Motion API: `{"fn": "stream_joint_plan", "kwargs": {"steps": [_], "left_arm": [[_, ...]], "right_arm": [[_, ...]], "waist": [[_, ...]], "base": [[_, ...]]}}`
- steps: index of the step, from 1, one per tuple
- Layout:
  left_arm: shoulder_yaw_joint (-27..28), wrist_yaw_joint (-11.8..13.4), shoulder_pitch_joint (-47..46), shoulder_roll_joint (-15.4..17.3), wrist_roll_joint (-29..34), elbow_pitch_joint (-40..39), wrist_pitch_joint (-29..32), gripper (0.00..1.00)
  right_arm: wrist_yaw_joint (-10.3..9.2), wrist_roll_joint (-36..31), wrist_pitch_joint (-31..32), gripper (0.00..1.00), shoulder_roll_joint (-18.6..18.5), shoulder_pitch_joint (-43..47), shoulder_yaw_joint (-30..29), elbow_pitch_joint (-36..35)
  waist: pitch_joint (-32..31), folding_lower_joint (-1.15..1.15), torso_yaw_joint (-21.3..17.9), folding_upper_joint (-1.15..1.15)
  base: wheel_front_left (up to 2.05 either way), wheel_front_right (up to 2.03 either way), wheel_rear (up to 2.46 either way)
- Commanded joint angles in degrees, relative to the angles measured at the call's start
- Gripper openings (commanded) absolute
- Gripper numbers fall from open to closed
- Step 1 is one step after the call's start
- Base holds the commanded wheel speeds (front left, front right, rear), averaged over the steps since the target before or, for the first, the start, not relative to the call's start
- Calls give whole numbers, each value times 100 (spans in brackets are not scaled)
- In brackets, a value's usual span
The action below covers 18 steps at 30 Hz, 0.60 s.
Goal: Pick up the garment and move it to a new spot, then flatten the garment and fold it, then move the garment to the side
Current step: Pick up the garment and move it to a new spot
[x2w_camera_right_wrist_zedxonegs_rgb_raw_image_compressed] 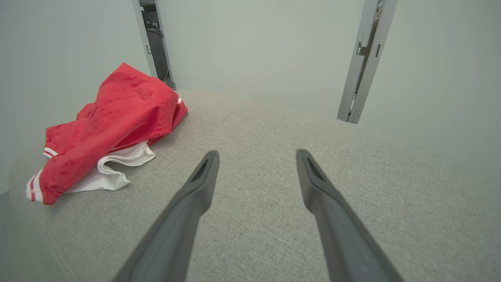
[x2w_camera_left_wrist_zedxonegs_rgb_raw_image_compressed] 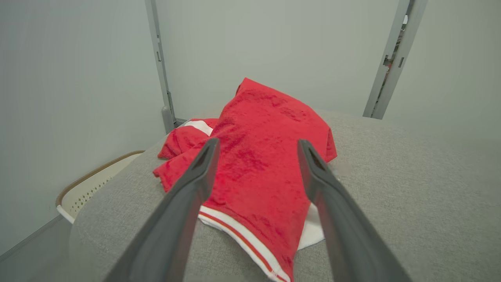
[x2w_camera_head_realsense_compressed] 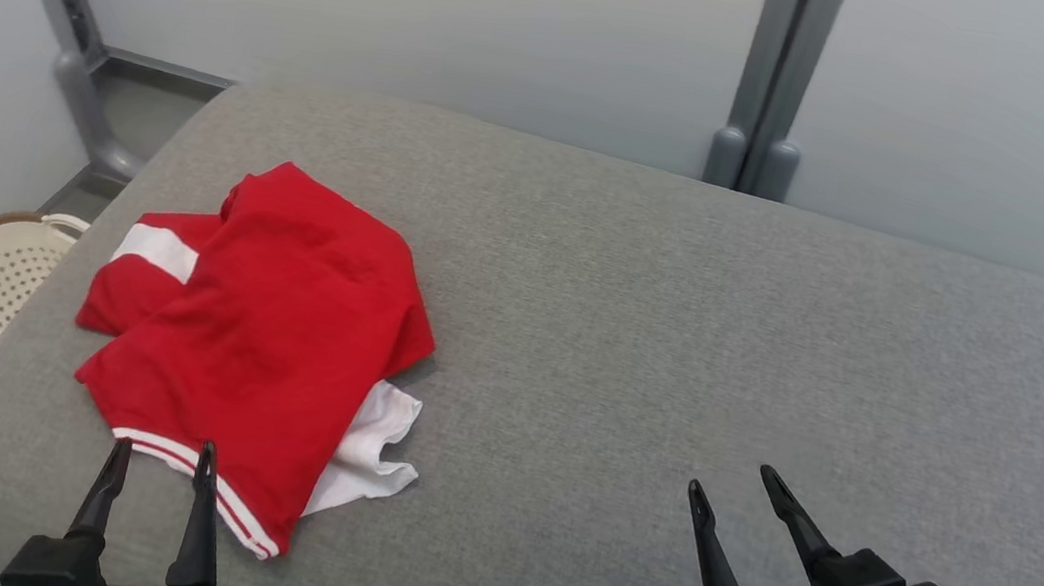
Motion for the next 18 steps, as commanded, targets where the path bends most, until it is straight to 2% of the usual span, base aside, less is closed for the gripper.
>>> {"fn": "stream_joint_plan", "kwargs": {"steps": [1,10,18], "left_arm": [[47,-18,63,33,13,-18,-4,100],[103,-48,94,33,46,-56,-4,100],[96,27,-8,33,90,-182,-4,100]], "right_arm": [[-4,35,-27,100,-18,45,22,-18],[-4,88,-27,100,-21,90,49,7],[-4,-14,-27,100,-20,-71,46,-22]], "waist": [[-53,0,454,0],[-40,0,814,0],[214,0,805,0]], "base": [[0,0,0],[0,0,0],[0,0,0]]}}
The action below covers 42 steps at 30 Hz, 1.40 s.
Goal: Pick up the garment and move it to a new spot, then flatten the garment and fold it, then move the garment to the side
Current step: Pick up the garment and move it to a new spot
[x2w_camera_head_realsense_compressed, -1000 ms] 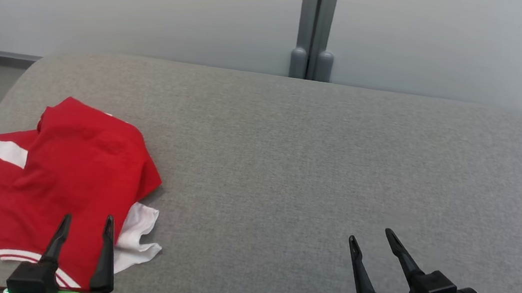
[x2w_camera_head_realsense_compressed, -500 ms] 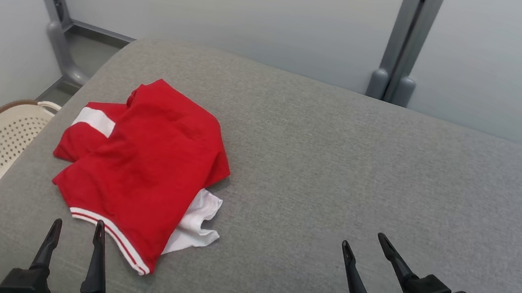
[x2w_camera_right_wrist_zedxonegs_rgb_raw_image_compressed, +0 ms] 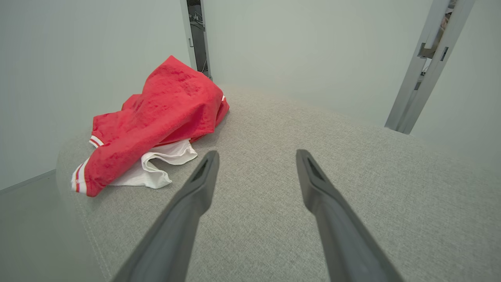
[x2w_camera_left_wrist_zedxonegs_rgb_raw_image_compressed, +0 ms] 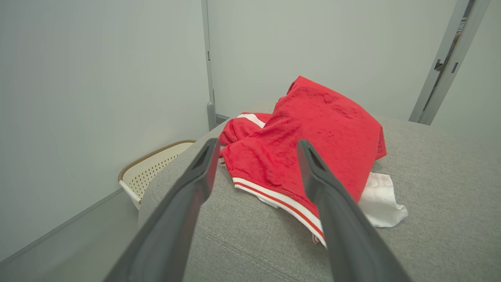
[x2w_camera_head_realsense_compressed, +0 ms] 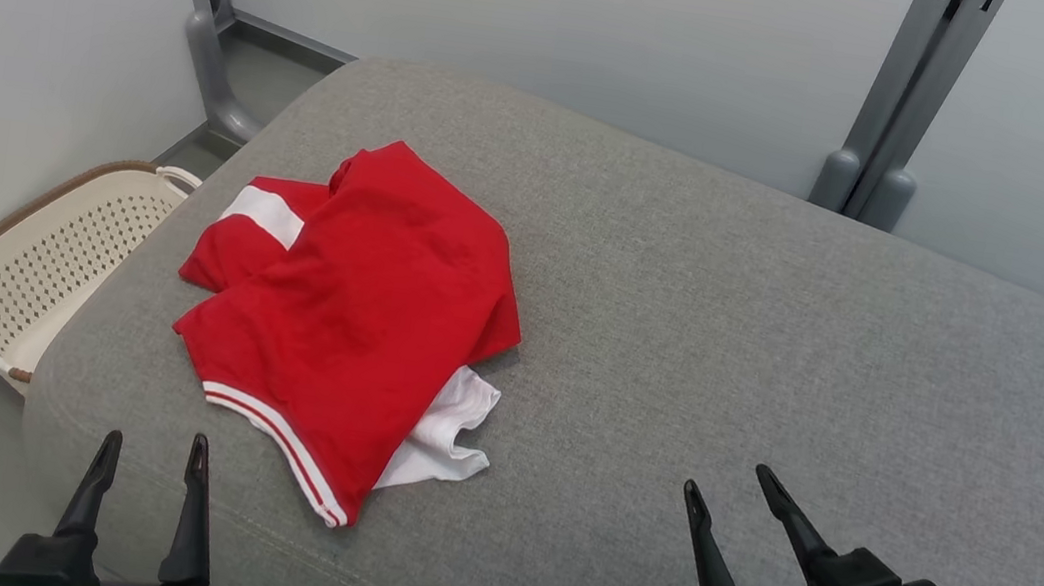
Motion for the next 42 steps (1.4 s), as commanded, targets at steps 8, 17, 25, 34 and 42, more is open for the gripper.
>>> {"fn": "stream_joint_plan", "kwargs": {"steps": [8,17,25,34,42], "left_arm": [[91,4,-971,27,61,-125,-5,100],[-51,-277,-3152,540,-112,1085,24,100],[-798,-328,-4816,1221,-951,2625,1128,100],[-2160,-328,-5244,1669,-2579,3972,1746,100],[-2624,-329,-5322,2063,-2477,4141,632,0]], "right_arm": [[-5,-515,-27,100,-27,-478,-208,1],[-5,-910,-27,100,-425,-930,-446,-151],[-5,-1123,-25,100,-753,-1251,-590,-336],[-5,-1115,-10,100,-752,-1323,-602,-416],[-5,-1086,-10,100,-553,-1201,-633,-362]], "waist": [[1030,0,-284,0],[2158,0,-472,0],[2811,0,-748,0],[3149,0,-1179,0],[2809,0,-1328,0]], "base": [[0,0,0],[0,0,0],[0,0,0],[0,0,0],[0,0,0]]}}
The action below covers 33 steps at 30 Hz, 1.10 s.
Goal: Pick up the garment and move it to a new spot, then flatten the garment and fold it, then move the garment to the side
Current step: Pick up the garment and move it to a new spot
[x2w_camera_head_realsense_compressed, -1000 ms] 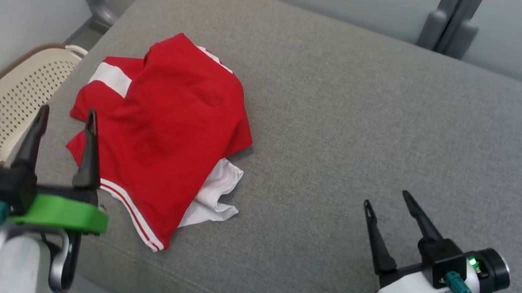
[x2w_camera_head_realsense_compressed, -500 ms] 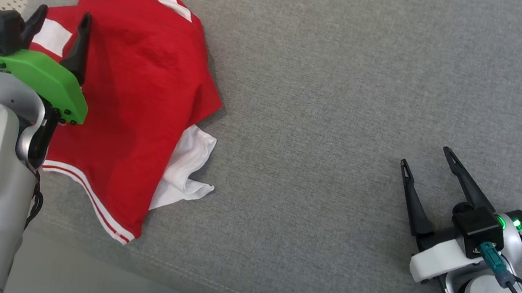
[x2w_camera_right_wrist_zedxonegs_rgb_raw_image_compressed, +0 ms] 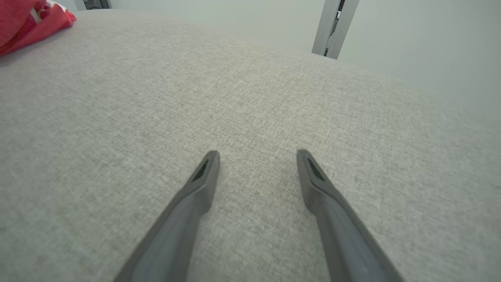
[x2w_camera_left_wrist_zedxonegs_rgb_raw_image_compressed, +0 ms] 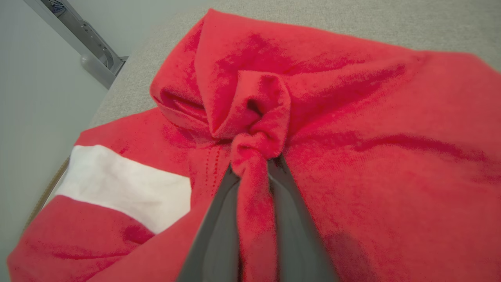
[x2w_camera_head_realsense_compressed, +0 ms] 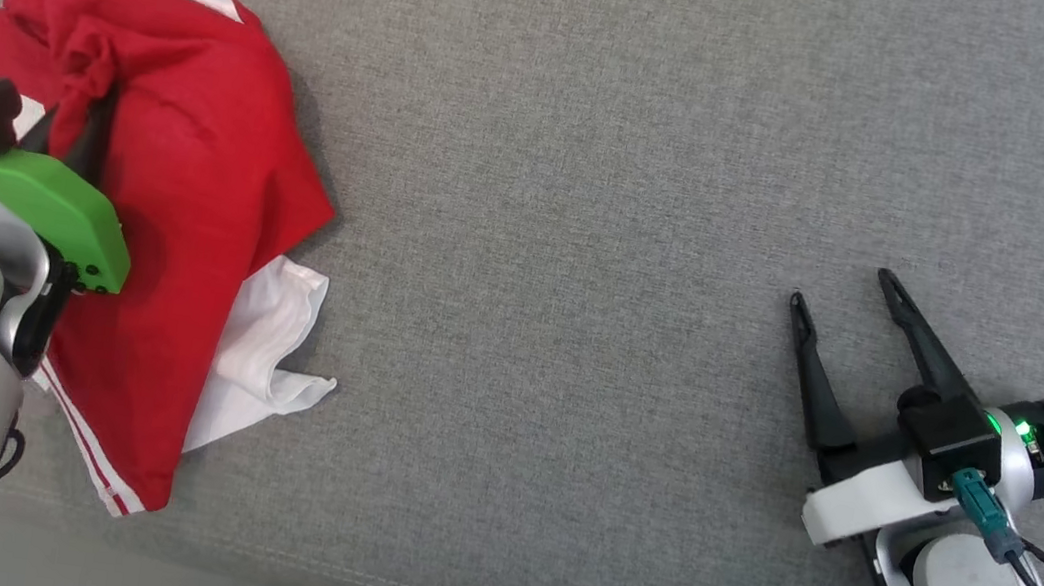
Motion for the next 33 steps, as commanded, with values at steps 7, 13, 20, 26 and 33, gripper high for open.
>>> {"fn": "stream_joint_plan", "kwargs": {"steps": [7,13,20,26,33], "left_arm": [[-110,166,-179,499,412,-524,-421,0],[-73,321,-235,1046,569,-1671,-60,0],[140,491,-213,1622,413,-3195,663,0],[142,494,-362,1901,339,-4203,1285,0],[-11,590,-484,1860,345,-4869,1813,0]], "right_arm": [[-8,106,6,100,241,200,39,140],[-8,244,6,100,440,255,124,260],[-8,417,6,100,531,400,170,349],[-8,759,6,100,538,449,281,326],[-8,1139,5,100,539,219,343,191]], "waist": [[-798,-1,-114,0],[-1331,-1,-342,0],[-1800,-1,-840,0],[-1939,-1,-1436,0],[-1764,-1,-2521,0]], "base": [[0,0,0],[0,0,0],[0,0,0],[0,0,0],[0,0,0]]}}
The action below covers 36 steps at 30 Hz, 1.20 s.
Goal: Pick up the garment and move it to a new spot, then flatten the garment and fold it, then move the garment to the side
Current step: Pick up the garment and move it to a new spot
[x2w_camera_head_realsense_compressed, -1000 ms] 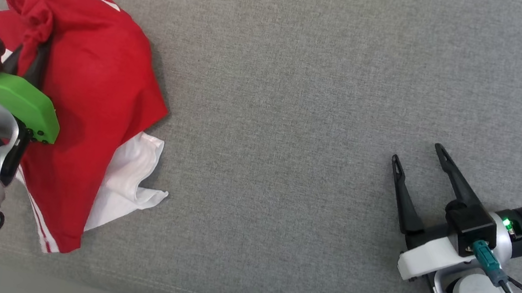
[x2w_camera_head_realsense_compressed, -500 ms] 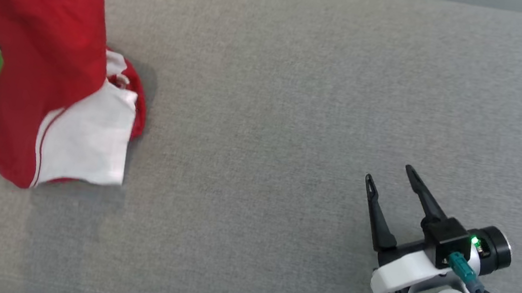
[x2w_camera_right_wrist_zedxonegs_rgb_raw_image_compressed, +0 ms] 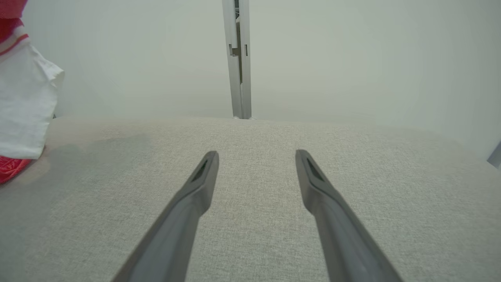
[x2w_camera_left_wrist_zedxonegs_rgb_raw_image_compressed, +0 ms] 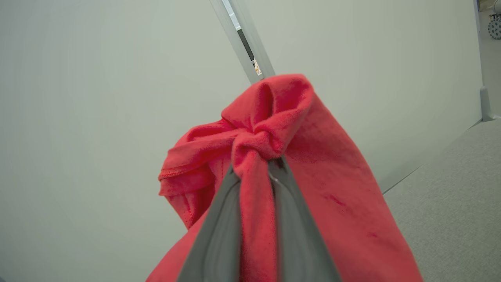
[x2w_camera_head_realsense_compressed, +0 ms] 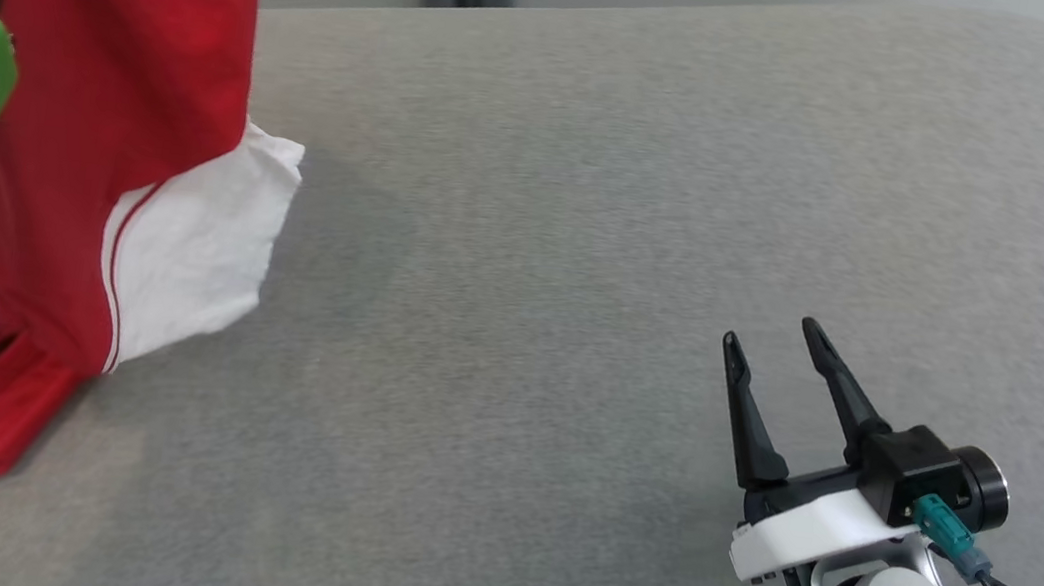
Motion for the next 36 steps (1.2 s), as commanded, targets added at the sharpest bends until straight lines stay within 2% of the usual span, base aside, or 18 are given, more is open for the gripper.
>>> {"fn": "stream_joint_plan", "kwargs": {"steps": [1,8,14,18,23,25,32,36], "left_arm": [[-60,32,-60,-111,-20,-62,26,0],[-500,-148,-133,-571,-76,90,71,0],[-1260,-439,-375,-1171,75,998,-148,0],[-1715,-532,-555,-1523,106,1703,-404,0],[-2302,-571,-842,-1864,126,2604,-803,0],[-2439,-574,-928,-1994,151,2901,-1052,100],[-2585,-560,-690,-2418,95,3468,-2013,100],[-2431,-267,-210,-2548,-30,3466,-2358,100]], "right_arm": [[-8,68,-3,100,-3,-58,-19,-42],[-8,261,-3,100,2,-196,-31,-89],[-8,553,-3,100,4,-347,126,-193],[-8,662,-3,100,5,-388,180,-234],[-8,759,-3,100,5,-446,200,-258],[-8,787,-3,100,3,-432,196,-258],[-8,571,-3,100,-3,-341,165,-186],[-8,391,-3,100,-10,-200,157,-95]], "waist": [[81,0,-869,0],[525,0,-1625,0],[1103,0,-2256,0],[1418,0,-2454,0],[1644,0,-2508,0],[1660,0,-2427,0],[1256,0,-1732,0],[758,0,-1220,0]], "base": [[0,0,0],[0,0,0],[0,0,0],[0,0,0],[0,0,0],[0,0,0],[0,0,0],[0,0,0]]}}
